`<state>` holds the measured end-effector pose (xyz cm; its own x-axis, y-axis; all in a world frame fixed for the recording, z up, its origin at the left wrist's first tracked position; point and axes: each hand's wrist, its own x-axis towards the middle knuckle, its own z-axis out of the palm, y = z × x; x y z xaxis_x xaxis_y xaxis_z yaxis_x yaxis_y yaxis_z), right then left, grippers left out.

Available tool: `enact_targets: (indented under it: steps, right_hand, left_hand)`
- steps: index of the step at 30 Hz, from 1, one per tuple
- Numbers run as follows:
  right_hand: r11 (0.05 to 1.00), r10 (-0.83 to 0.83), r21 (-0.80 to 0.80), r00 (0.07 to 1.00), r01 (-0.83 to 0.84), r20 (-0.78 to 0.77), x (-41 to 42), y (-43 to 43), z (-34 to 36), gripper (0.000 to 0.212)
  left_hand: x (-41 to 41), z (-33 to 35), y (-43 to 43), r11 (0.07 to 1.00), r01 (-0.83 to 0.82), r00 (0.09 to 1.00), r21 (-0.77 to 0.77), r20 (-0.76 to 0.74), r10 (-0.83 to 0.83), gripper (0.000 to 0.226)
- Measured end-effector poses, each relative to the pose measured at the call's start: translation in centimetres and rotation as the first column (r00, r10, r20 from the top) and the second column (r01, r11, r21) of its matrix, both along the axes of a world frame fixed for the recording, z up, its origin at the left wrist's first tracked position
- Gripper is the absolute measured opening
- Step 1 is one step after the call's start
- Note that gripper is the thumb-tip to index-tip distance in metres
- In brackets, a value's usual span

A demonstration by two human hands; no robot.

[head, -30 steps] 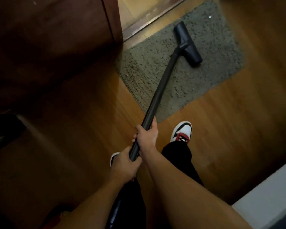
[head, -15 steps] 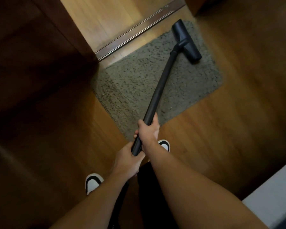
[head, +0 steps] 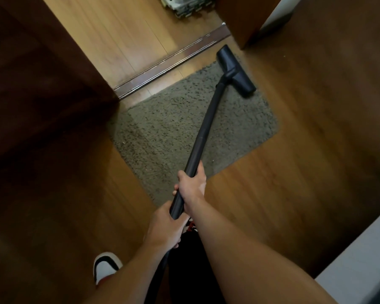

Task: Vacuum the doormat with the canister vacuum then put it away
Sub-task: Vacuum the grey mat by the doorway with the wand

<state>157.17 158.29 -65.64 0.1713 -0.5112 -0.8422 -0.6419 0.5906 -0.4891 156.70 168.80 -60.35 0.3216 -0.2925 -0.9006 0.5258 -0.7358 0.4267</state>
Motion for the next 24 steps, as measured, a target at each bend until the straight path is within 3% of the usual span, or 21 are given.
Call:
enact_targets:
  steps: [16, 24]
  right_hand:
    - [0.993, -0.016, 0.113, 1.000, 0.015, 0.009, -2.9, 18.5, 2.8, 0.083]
    - [0.993, -0.029, 0.116, 1.000, 0.029, -0.002, -2.3, 20.3, 3.3, 0.084]
  left_hand:
    - [-1.7, 3.5, 18.2, 0.988, 0.088, 0.995, 0.126, 0.032, -0.093, 0.011]
    - [-1.4, 3.6, 20.0, 0.993, 0.061, 0.998, 0.102, -0.006, -0.061, 0.012]
